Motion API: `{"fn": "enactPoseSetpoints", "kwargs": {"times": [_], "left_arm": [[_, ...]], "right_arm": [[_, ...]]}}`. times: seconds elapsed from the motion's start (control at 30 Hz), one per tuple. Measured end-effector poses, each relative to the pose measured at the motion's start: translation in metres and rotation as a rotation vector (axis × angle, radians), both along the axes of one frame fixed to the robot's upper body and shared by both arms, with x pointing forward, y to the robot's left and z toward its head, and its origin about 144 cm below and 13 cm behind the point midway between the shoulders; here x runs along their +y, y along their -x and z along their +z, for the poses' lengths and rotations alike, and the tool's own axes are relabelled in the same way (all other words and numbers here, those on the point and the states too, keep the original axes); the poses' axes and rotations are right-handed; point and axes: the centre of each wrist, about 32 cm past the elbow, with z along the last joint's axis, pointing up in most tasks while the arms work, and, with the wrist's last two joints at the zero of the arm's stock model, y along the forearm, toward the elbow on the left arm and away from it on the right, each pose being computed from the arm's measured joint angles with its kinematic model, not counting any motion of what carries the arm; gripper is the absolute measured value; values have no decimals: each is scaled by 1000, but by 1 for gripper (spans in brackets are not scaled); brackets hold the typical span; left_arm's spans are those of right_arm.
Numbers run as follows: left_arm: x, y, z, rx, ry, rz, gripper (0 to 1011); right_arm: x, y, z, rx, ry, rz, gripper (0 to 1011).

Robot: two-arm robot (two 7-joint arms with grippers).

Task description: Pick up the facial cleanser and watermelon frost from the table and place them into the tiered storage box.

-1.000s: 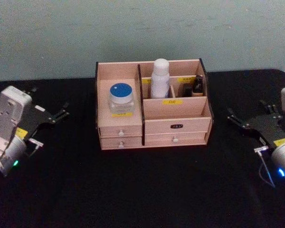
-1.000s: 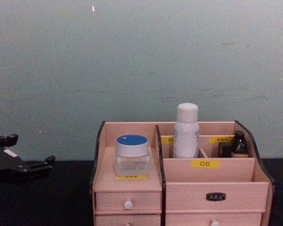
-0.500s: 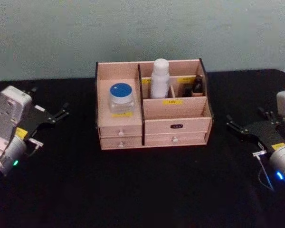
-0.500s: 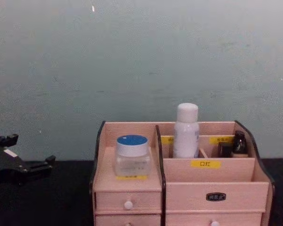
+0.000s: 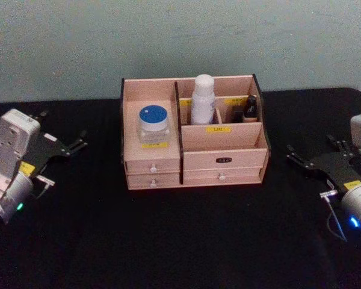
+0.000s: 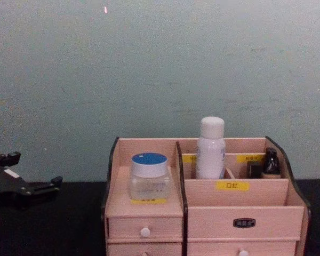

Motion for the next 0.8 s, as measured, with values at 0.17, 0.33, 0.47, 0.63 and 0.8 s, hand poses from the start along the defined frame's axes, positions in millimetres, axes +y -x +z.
{"fn": "enactPoseSetpoints", "kwargs": {"times": [0.17, 0.33, 0.47, 0.63, 0.8], "left_arm": [[0, 0, 0, 0, 0, 0, 1001], [0, 0, 0, 0, 0, 0, 1001], [0, 0, 0, 0, 0, 0, 1001], [0, 0, 0, 0, 0, 0, 1000], [0, 0, 0, 0, 0, 0, 1001]], "right_arm": [[0, 0, 0, -1, 0, 1, 1000], [0, 0, 0, -2, 0, 1, 1000], [0, 0, 0, -3, 0, 1, 1000], [0, 0, 0, -3, 0, 1, 1000], [0, 0, 0, -3, 0, 1, 1000]]}}
